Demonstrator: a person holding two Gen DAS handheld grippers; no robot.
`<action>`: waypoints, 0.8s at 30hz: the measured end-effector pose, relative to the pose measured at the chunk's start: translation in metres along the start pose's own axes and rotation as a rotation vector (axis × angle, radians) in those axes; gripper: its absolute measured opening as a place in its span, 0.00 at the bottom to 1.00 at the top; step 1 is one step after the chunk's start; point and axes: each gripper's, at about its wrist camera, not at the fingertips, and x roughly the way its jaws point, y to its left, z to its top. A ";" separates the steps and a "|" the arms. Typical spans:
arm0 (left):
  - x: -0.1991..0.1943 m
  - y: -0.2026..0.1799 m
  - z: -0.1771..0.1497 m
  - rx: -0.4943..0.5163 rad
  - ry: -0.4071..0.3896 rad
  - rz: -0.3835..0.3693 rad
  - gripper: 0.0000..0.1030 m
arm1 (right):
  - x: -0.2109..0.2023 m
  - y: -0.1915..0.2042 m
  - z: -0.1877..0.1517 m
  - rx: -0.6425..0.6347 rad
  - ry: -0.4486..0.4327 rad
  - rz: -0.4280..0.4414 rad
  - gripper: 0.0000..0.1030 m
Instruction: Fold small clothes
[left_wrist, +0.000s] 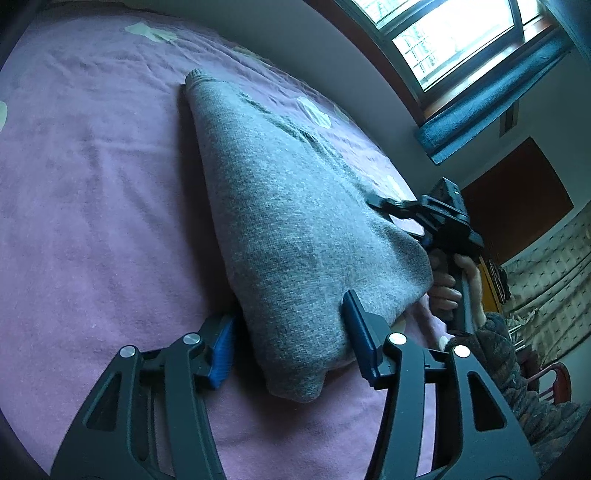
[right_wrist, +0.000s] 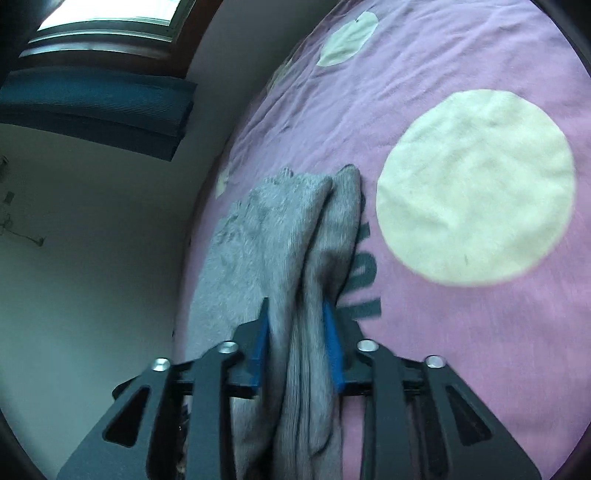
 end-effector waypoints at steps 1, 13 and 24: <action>0.000 0.000 0.000 0.000 0.000 0.001 0.51 | -0.005 0.003 -0.005 -0.012 0.003 0.002 0.55; 0.003 -0.008 -0.001 0.003 -0.003 0.032 0.52 | -0.012 0.015 -0.049 -0.135 0.037 -0.083 0.44; 0.005 -0.025 -0.003 -0.001 -0.009 0.083 0.27 | -0.016 0.016 -0.054 -0.090 0.034 -0.025 0.23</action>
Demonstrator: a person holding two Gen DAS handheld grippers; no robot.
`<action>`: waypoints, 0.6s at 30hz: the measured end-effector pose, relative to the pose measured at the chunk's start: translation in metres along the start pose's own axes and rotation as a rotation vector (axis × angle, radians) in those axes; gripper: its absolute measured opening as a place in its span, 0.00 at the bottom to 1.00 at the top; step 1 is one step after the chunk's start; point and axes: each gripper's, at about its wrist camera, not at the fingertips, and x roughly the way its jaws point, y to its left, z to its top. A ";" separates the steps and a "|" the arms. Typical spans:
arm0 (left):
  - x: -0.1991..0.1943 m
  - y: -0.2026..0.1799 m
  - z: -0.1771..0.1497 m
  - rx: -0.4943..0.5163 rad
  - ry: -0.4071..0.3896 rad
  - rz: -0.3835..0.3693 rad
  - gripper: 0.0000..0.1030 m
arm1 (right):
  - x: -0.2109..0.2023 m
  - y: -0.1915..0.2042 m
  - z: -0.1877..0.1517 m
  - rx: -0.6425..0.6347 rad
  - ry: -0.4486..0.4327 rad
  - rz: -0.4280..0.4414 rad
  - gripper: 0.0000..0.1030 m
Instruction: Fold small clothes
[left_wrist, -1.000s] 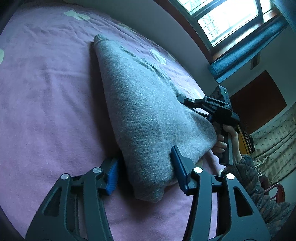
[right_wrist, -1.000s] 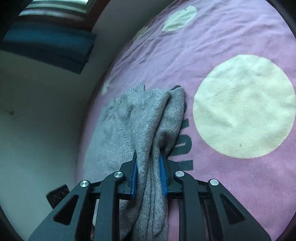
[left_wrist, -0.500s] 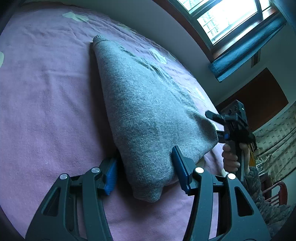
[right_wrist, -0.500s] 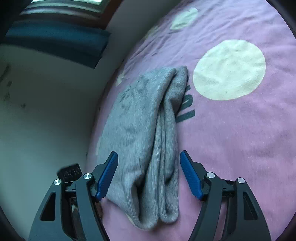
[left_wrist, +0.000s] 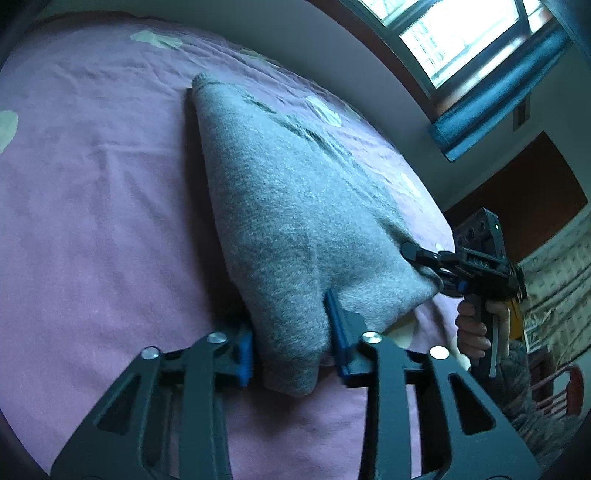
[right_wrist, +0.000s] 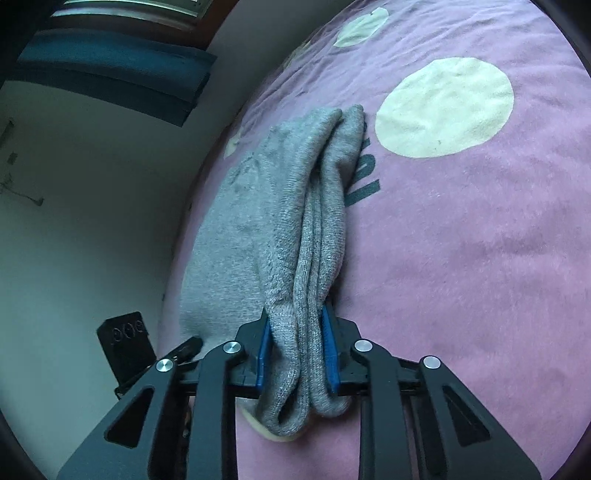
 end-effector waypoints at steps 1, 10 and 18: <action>-0.001 -0.002 0.000 0.007 -0.002 0.009 0.27 | -0.001 0.003 0.000 -0.010 -0.002 -0.002 0.22; 0.006 -0.002 0.002 0.029 -0.004 0.033 0.28 | 0.007 -0.010 -0.001 0.007 0.009 -0.007 0.22; 0.005 -0.006 0.000 0.043 -0.007 0.048 0.28 | 0.005 -0.010 -0.005 -0.003 -0.003 -0.013 0.23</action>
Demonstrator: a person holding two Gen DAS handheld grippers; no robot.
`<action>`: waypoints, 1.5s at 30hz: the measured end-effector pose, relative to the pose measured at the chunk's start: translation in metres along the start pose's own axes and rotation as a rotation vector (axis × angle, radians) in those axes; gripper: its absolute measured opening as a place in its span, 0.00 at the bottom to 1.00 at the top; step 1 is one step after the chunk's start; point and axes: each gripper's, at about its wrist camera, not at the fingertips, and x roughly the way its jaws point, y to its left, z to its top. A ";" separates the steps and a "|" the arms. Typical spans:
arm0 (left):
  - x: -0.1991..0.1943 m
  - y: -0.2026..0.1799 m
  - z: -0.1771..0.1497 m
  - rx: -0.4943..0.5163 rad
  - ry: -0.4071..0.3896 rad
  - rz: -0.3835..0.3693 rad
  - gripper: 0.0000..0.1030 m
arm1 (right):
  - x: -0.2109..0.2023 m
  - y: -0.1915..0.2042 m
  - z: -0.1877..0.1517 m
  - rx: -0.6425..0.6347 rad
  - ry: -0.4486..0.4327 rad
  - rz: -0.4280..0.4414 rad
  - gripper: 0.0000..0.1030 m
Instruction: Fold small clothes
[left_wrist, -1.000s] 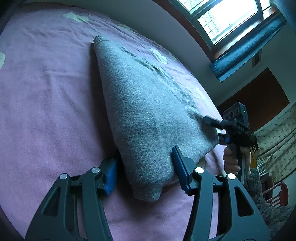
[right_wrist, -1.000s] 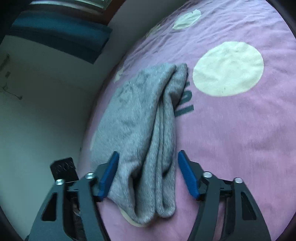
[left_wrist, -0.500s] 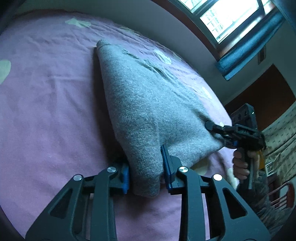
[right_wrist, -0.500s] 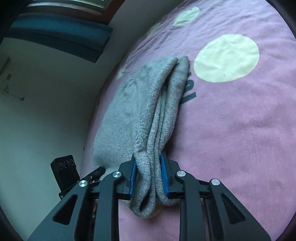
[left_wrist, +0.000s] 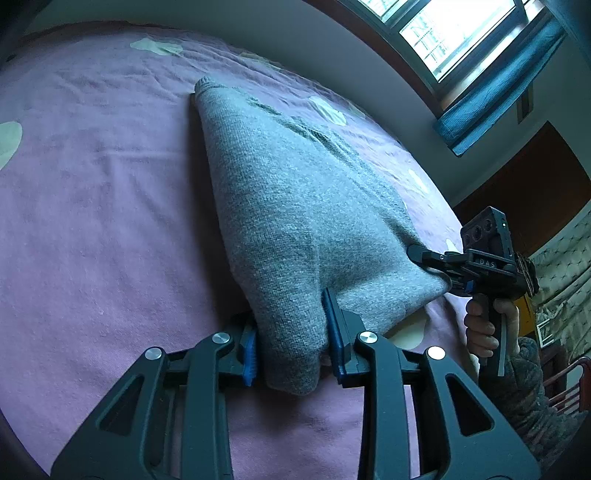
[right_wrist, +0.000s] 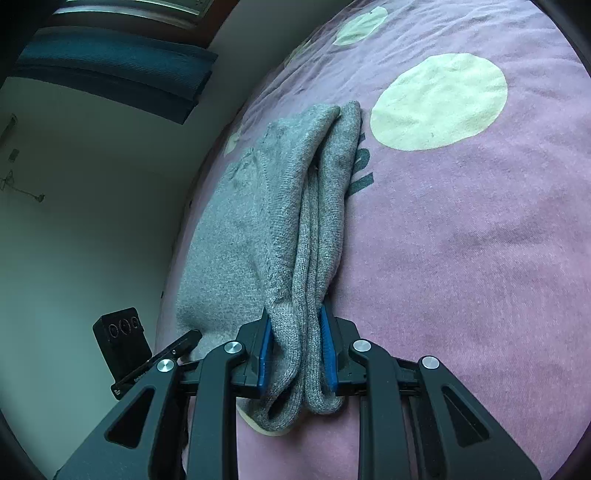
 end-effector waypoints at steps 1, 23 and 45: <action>-0.001 -0.001 0.000 0.003 -0.003 0.002 0.28 | 0.000 0.001 0.000 0.000 -0.001 0.003 0.23; -0.006 -0.008 -0.001 0.006 -0.032 0.041 0.23 | -0.001 0.000 0.002 0.018 0.018 0.035 0.21; -0.021 -0.010 -0.010 -0.004 -0.106 0.202 0.82 | -0.027 -0.010 -0.019 0.061 -0.050 0.042 0.40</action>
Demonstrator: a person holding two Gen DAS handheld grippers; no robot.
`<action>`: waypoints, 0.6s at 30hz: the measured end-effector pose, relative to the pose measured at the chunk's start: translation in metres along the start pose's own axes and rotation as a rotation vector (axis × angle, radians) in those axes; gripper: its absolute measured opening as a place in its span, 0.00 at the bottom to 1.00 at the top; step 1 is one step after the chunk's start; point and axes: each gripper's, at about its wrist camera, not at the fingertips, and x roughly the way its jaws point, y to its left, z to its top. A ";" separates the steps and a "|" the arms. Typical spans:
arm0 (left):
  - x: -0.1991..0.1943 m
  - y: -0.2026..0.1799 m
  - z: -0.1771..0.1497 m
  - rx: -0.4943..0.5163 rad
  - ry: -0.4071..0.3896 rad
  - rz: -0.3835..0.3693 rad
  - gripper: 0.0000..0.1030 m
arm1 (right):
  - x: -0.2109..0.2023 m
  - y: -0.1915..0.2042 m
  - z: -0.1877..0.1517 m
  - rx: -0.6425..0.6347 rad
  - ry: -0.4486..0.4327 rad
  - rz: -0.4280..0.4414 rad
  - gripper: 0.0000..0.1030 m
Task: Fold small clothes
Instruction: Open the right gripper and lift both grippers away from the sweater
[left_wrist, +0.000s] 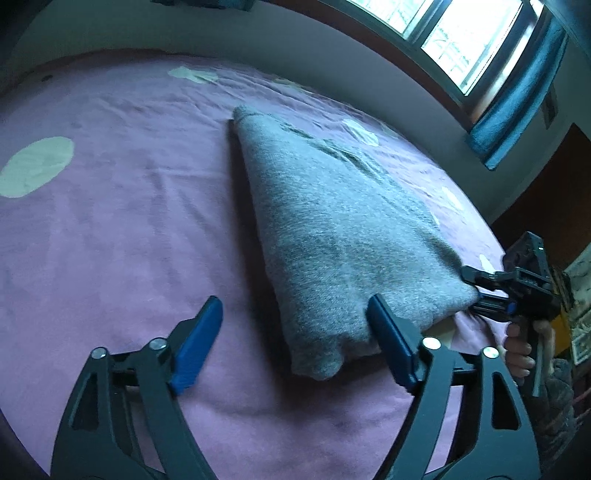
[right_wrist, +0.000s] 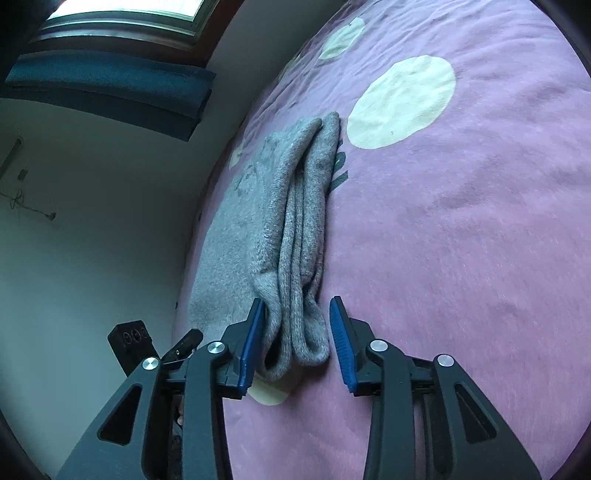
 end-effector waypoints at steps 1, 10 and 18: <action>-0.003 -0.001 -0.002 0.003 -0.006 0.027 0.83 | -0.001 0.002 -0.002 -0.007 -0.004 -0.006 0.45; -0.028 -0.009 -0.014 0.040 -0.066 0.183 0.91 | -0.008 0.034 -0.017 -0.126 -0.064 -0.218 0.73; -0.043 -0.011 -0.020 0.056 -0.104 0.331 0.95 | 0.003 0.065 -0.039 -0.339 -0.136 -0.488 0.74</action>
